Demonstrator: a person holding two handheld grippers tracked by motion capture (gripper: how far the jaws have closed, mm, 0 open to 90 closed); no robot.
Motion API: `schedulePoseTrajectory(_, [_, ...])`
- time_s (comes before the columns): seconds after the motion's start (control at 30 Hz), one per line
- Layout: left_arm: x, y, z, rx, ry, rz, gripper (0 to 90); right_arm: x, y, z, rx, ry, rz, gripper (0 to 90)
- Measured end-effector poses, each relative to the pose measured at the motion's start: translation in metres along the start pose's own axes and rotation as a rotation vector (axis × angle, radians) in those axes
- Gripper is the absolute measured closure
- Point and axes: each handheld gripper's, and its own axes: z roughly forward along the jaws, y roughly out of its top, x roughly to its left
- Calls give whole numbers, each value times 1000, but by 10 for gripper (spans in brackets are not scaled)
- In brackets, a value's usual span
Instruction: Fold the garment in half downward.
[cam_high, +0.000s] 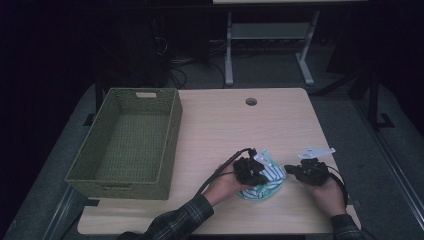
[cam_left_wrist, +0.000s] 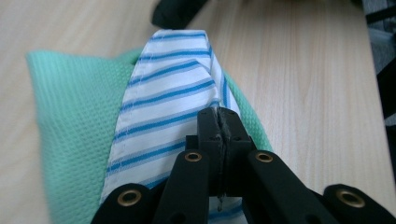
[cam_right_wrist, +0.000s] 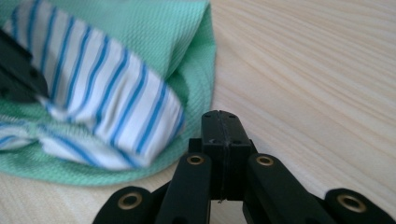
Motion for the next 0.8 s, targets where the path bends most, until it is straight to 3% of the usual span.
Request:
schedulePoseTrajectory(0.2, [-1,-2,4,-11,-3,-3,840,-2,2,-1,-12,-4,-5,897])
schedulePoseTrajectory(0.33, [-2,1,-11,-35,30,4,689,-1,7,-4,-45,11,-3,893])
schedulePoseTrajectory(0.47, [2,-2,-30,-80,51,-17,645,2,15,-6,-72,30,-19,888])
schedulePoseTrajectory(0.57, [9,-10,-47,-96,79,-41,690,7,23,-5,-83,50,-31,889])
schedulePoseTrajectory(0.73, [18,-24,-64,-103,103,-79,891,14,36,1,-99,68,-66,893])
schedulePoseTrajectory(0.8, [20,-29,-67,-95,126,-91,897,17,42,4,-100,75,-69,896])
